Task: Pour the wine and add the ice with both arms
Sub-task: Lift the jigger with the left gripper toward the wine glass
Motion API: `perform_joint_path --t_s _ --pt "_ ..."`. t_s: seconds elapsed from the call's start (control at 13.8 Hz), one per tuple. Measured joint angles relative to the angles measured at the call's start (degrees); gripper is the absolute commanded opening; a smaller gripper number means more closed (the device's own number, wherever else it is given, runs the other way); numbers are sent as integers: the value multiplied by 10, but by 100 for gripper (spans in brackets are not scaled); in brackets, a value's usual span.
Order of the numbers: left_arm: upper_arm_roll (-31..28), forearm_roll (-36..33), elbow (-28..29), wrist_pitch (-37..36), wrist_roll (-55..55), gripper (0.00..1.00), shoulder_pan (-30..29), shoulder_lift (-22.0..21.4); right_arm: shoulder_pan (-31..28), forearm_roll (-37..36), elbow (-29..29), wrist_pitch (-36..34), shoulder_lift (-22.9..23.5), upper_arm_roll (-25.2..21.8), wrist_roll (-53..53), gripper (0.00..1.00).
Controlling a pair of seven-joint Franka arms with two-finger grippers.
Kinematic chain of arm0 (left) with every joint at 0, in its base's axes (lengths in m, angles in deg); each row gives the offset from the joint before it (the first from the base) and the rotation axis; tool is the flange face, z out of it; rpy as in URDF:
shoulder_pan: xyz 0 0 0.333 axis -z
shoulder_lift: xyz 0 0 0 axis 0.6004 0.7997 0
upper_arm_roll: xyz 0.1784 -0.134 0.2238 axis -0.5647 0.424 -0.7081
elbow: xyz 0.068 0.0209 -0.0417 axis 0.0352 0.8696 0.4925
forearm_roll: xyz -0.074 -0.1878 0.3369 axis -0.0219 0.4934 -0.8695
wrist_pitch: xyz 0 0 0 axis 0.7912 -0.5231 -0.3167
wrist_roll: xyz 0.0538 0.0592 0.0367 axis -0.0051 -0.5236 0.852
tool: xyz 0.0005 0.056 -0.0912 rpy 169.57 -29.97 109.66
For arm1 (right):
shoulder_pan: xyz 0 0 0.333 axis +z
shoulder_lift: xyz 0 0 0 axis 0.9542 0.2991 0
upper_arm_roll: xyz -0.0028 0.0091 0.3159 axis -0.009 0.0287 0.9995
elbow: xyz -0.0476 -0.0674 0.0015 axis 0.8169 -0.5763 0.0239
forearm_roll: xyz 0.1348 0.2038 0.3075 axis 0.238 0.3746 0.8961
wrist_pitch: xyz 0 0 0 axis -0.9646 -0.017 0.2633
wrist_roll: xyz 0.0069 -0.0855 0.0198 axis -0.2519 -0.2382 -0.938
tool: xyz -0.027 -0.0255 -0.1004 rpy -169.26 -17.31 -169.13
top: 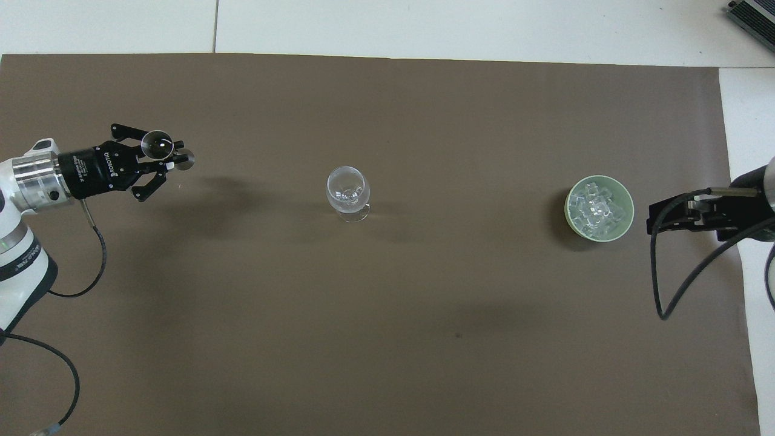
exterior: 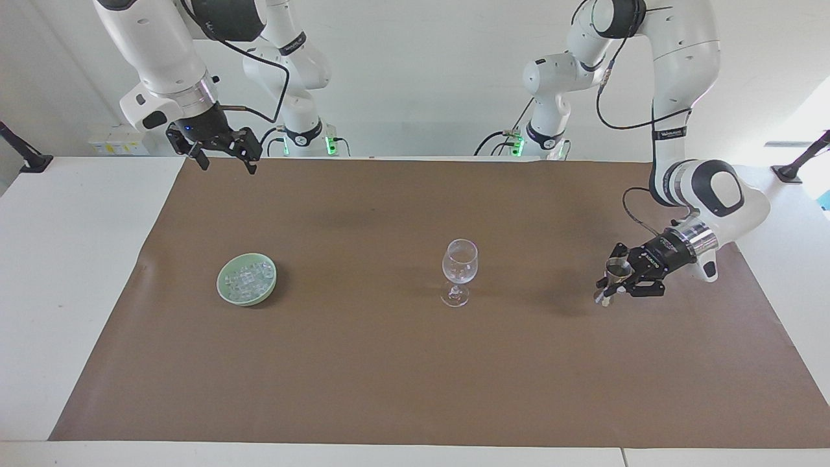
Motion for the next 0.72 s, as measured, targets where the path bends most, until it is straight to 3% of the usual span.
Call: perform_joint_path --t_s 0.72 --pt "0 -69 -13 34 134 0 83 -57 0 0 0 0 0 0 0 100"
